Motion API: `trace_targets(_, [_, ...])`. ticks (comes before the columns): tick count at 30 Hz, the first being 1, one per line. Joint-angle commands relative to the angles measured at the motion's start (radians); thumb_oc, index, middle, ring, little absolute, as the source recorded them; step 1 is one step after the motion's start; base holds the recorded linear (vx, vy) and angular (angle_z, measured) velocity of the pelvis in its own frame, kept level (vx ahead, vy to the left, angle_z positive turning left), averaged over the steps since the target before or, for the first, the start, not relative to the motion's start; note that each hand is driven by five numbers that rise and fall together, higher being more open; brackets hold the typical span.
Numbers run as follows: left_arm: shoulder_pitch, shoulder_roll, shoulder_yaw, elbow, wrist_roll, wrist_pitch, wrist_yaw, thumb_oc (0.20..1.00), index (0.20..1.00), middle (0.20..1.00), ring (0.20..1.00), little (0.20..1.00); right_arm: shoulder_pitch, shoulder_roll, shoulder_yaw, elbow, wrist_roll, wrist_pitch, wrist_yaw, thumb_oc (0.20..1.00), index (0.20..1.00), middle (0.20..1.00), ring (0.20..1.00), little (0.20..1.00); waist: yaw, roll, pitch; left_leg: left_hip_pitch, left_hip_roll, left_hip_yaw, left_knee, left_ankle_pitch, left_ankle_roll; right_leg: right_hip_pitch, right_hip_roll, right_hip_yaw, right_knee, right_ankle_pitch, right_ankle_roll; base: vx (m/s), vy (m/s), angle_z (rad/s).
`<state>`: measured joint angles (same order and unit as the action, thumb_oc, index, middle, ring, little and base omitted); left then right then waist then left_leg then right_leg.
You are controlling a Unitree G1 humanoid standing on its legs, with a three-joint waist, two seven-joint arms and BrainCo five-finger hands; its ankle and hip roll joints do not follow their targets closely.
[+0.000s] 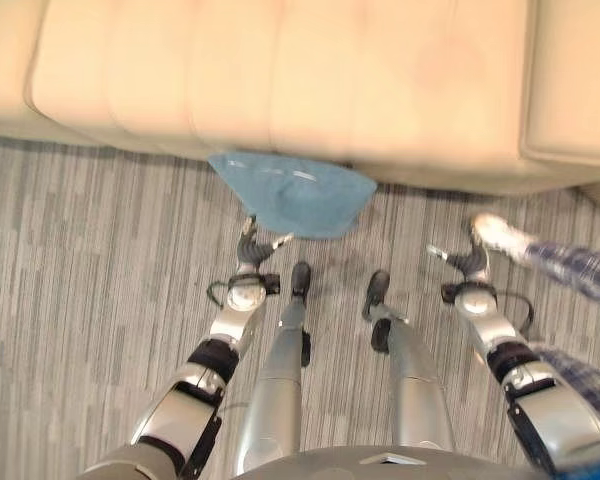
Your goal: Pick up all the scattered cushions and arrange them neatly on the sofa.
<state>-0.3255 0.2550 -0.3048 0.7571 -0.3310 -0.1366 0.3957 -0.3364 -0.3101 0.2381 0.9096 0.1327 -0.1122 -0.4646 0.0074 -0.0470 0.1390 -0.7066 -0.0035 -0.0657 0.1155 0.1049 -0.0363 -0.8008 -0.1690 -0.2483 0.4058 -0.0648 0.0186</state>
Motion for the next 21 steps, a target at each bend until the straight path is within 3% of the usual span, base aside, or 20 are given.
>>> trace_targets(1, [-0.033,-0.001,0.014,0.079,0.035,0.002,-0.048,1.0,1.0,1.0,1.0,1.0,-0.003,-0.013,-0.005,0.029,-0.031,0.01,0.044,1.0,1.0,1.0,1.0,1.0,0.004,0.021,0.025,0.086,-0.001,-0.012,-0.053,-0.004,-0.033,0.072,-0.008,-0.005,-0.093,0.093,0.075,0.01,0.0,0.06])
trace_targets(5, [0.075,-0.004,0.037,0.212,0.077,0.029,-0.095,1.0,1.0,1.0,1.0,1.0,0.091,-0.003,-0.024,0.115,-0.041,0.033,0.091,1.0,1.0,1.0,1.0,1.0,0.005,0.027,0.064,0.323,0.012,-0.007,-0.111,-0.011,-0.044,0.336,0.021,-0.023,-0.183,0.073,0.064,0.07,-0.038,0.09])
trace_targets(8, [0.148,-0.017,0.069,0.315,0.116,0.041,-0.13,1.0,1.0,1.0,1.0,1.0,0.145,0.009,-0.033,0.189,-0.065,0.036,0.121,1.0,1.0,1.0,1.0,1.0,-0.003,0.018,0.072,0.421,0.021,0.004,-0.095,-0.028,-0.056,0.514,0.054,-0.031,-0.279,0.062,0.051,0.08,-0.113,0.07])
trace_targets(12, [0.198,-0.026,0.088,0.376,0.148,0.047,-0.154,1.0,1.0,1.0,1.0,1.0,0.183,0.018,-0.042,0.261,-0.083,0.04,0.144,1.0,1.0,1.0,1.0,1.0,-0.007,0.008,0.061,0.451,0.037,0.051,-0.026,-0.053,-0.064,0.617,0.067,-0.04,-0.333,0.059,0.043,0.07,-0.034,0.35])
trace_targets(15, [0.209,-0.034,0.09,0.388,0.142,0.045,-0.16,1.0,1.0,1.0,1.0,1.0,0.187,0.019,-0.042,0.275,-0.083,0.043,0.149,1.0,1.0,1.0,1.0,1.0,-0.007,0.003,0.05,0.452,0.046,0.041,-0.03,-0.044,-0.058,0.637,0.068,-0.029,-0.351,0.068,0.05,0.12,0.093,0.05])
trace_targets(16, [0.215,-0.038,0.091,0.393,0.132,0.044,-0.164,1.0,1.0,1.0,1.0,1.0,0.198,0.019,-0.035,0.282,-0.089,0.048,0.154,1.0,1.0,1.0,1.0,1.0,-0.004,-0.004,0.033,0.447,0.078,0.04,-0.067,-0.021,-0.053,0.662,0.061,-0.016,-0.368,0.075,0.061,0.1,0.118,-0.03])
trace_targets(19, [0.221,-0.04,0.084,0.401,0.143,0.043,-0.167,1.0,1.0,1.0,1.0,1.0,0.213,0.02,-0.045,0.285,-0.087,0.054,0.164,1.0,1.0,1.0,1.0,1.0,0.0,0.003,0.019,0.466,0.098,0.043,-0.11,-0.011,-0.056,0.694,0.064,0.002,-0.374,0.068,0.068,0.18,0.201,0.04])
trace_targets(21, [0.243,-0.041,0.078,0.412,0.189,0.052,-0.176,1.0,1.0,1.0,1.0,1.0,0.227,0.034,-0.066,0.292,-0.082,0.056,0.179,1.0,1.0,1.0,1.0,1.0,-0.009,0.008,-0.016,0.528,0.081,0.041,-0.124,-0.029,-0.055,0.756,0.038,0.021,-0.392,0.069,0.087,0.43,0.429,-0.17])
